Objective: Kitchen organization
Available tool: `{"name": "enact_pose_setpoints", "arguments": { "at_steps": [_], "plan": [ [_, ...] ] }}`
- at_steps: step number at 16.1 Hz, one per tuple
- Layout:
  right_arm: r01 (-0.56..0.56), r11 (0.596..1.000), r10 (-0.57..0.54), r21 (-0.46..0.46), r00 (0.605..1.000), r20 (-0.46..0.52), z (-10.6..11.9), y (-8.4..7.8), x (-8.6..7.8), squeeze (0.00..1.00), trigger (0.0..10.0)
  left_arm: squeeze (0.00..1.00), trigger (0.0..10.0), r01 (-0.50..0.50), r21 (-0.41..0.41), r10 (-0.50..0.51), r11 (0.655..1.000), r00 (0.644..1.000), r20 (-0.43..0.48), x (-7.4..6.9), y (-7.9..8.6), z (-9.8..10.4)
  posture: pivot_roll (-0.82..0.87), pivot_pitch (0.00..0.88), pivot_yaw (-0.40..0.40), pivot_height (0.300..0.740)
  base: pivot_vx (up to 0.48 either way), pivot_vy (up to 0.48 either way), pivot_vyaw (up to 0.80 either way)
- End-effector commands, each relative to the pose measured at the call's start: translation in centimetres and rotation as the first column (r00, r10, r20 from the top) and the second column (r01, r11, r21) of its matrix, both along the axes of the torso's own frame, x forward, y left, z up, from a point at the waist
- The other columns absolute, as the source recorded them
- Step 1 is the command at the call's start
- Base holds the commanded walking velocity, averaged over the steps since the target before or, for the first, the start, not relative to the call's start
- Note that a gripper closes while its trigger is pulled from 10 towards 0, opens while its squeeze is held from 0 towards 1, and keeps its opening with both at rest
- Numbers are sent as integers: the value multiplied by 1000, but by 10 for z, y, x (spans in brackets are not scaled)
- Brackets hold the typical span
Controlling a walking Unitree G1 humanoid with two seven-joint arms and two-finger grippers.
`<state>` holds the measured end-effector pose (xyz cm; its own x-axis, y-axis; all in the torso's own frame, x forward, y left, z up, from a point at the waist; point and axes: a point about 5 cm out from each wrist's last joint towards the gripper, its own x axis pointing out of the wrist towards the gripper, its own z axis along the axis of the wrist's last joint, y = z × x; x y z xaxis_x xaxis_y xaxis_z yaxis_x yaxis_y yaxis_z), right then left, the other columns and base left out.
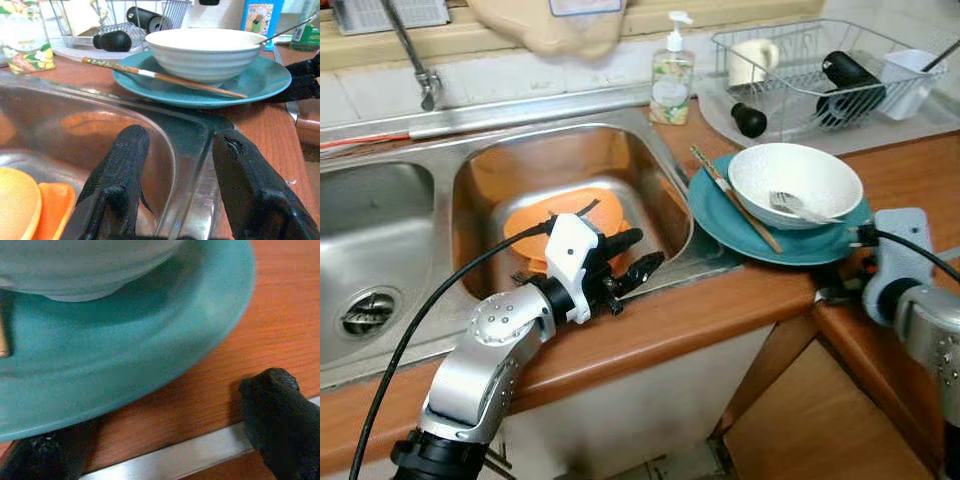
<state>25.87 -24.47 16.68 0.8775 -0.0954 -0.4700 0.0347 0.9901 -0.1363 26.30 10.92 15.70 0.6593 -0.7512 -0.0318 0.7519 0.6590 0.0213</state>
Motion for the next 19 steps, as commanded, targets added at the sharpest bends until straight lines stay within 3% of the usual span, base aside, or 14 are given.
{"name": "enact_pose_setpoints", "arguments": {
  "at_steps": [1, 2, 6, 7, 8, 9, 14, 19],
  "plan": [
    [39, 999, -39, -30, 999, 0, -1, -8, -1, 0, 10000, 0, 10000, 6, 14, -6, 1000, 1000, 14, 2, 0, 3, -201, 0, 35, 740, 0, 0, 0],
    [57, 996, -54, -68, 997, 51, 2, -18, -4, 0, 10000, 0, 10000, 3, 14, -3, 1000, 1000, 9, 2, 0, 1, -201, 0, 36, 740, 0, 0, 0],
    [137, 990, -131, -37, 984, 123, -1, -39, -8, 0, 10000, 0, 10000, -8, 16, 8, 1000, 1000, 0, 1, 3, -1, -197, 0, 39, 740, 0, 0, 0],
    [167, 986, -164, -3, 968, 191, 1, -44, -8, 0, 10000, 0, 10000, -14, 18, 14, 1000, 1000, -2, 1, 4, -2, -192, 0, 37, 740, 0, 0, 0],
    [149, 977, -190, 152, 930, 314, 9, -46, -10, 0, 10000, 0, 10000, -25, 17, 25, 1000, 1000, -5, 1, 5, -2, -192, 0, 37, 740, 0, 0, 0],
    [136, 964, -213, 228, 908, 360, 10, -48, -12, 0, 10000, 0, 10000, -30, 17, 30, 999, 1000, -6, 1, 6, -3, -193, 0, 40, 740, 0, 0, 0],
    [72, 971, -146, 227, 933, 329, -5, -32, -13, 0, 10000, 0, 10000, -26, 16, 26, 1000, 1000, -13, 1, 4, -5, -200, 0, 44, 740, 0, 0, 0],
    [61, 985, -94, 159, 973, 211, -22, -22, -12, 0, 10000, 0, 10000, -28, 19, 28, 999, 1000, -13, 1, 4, -4, -194, 0, 43, 740, 0, 0, 0]
  ]
}}
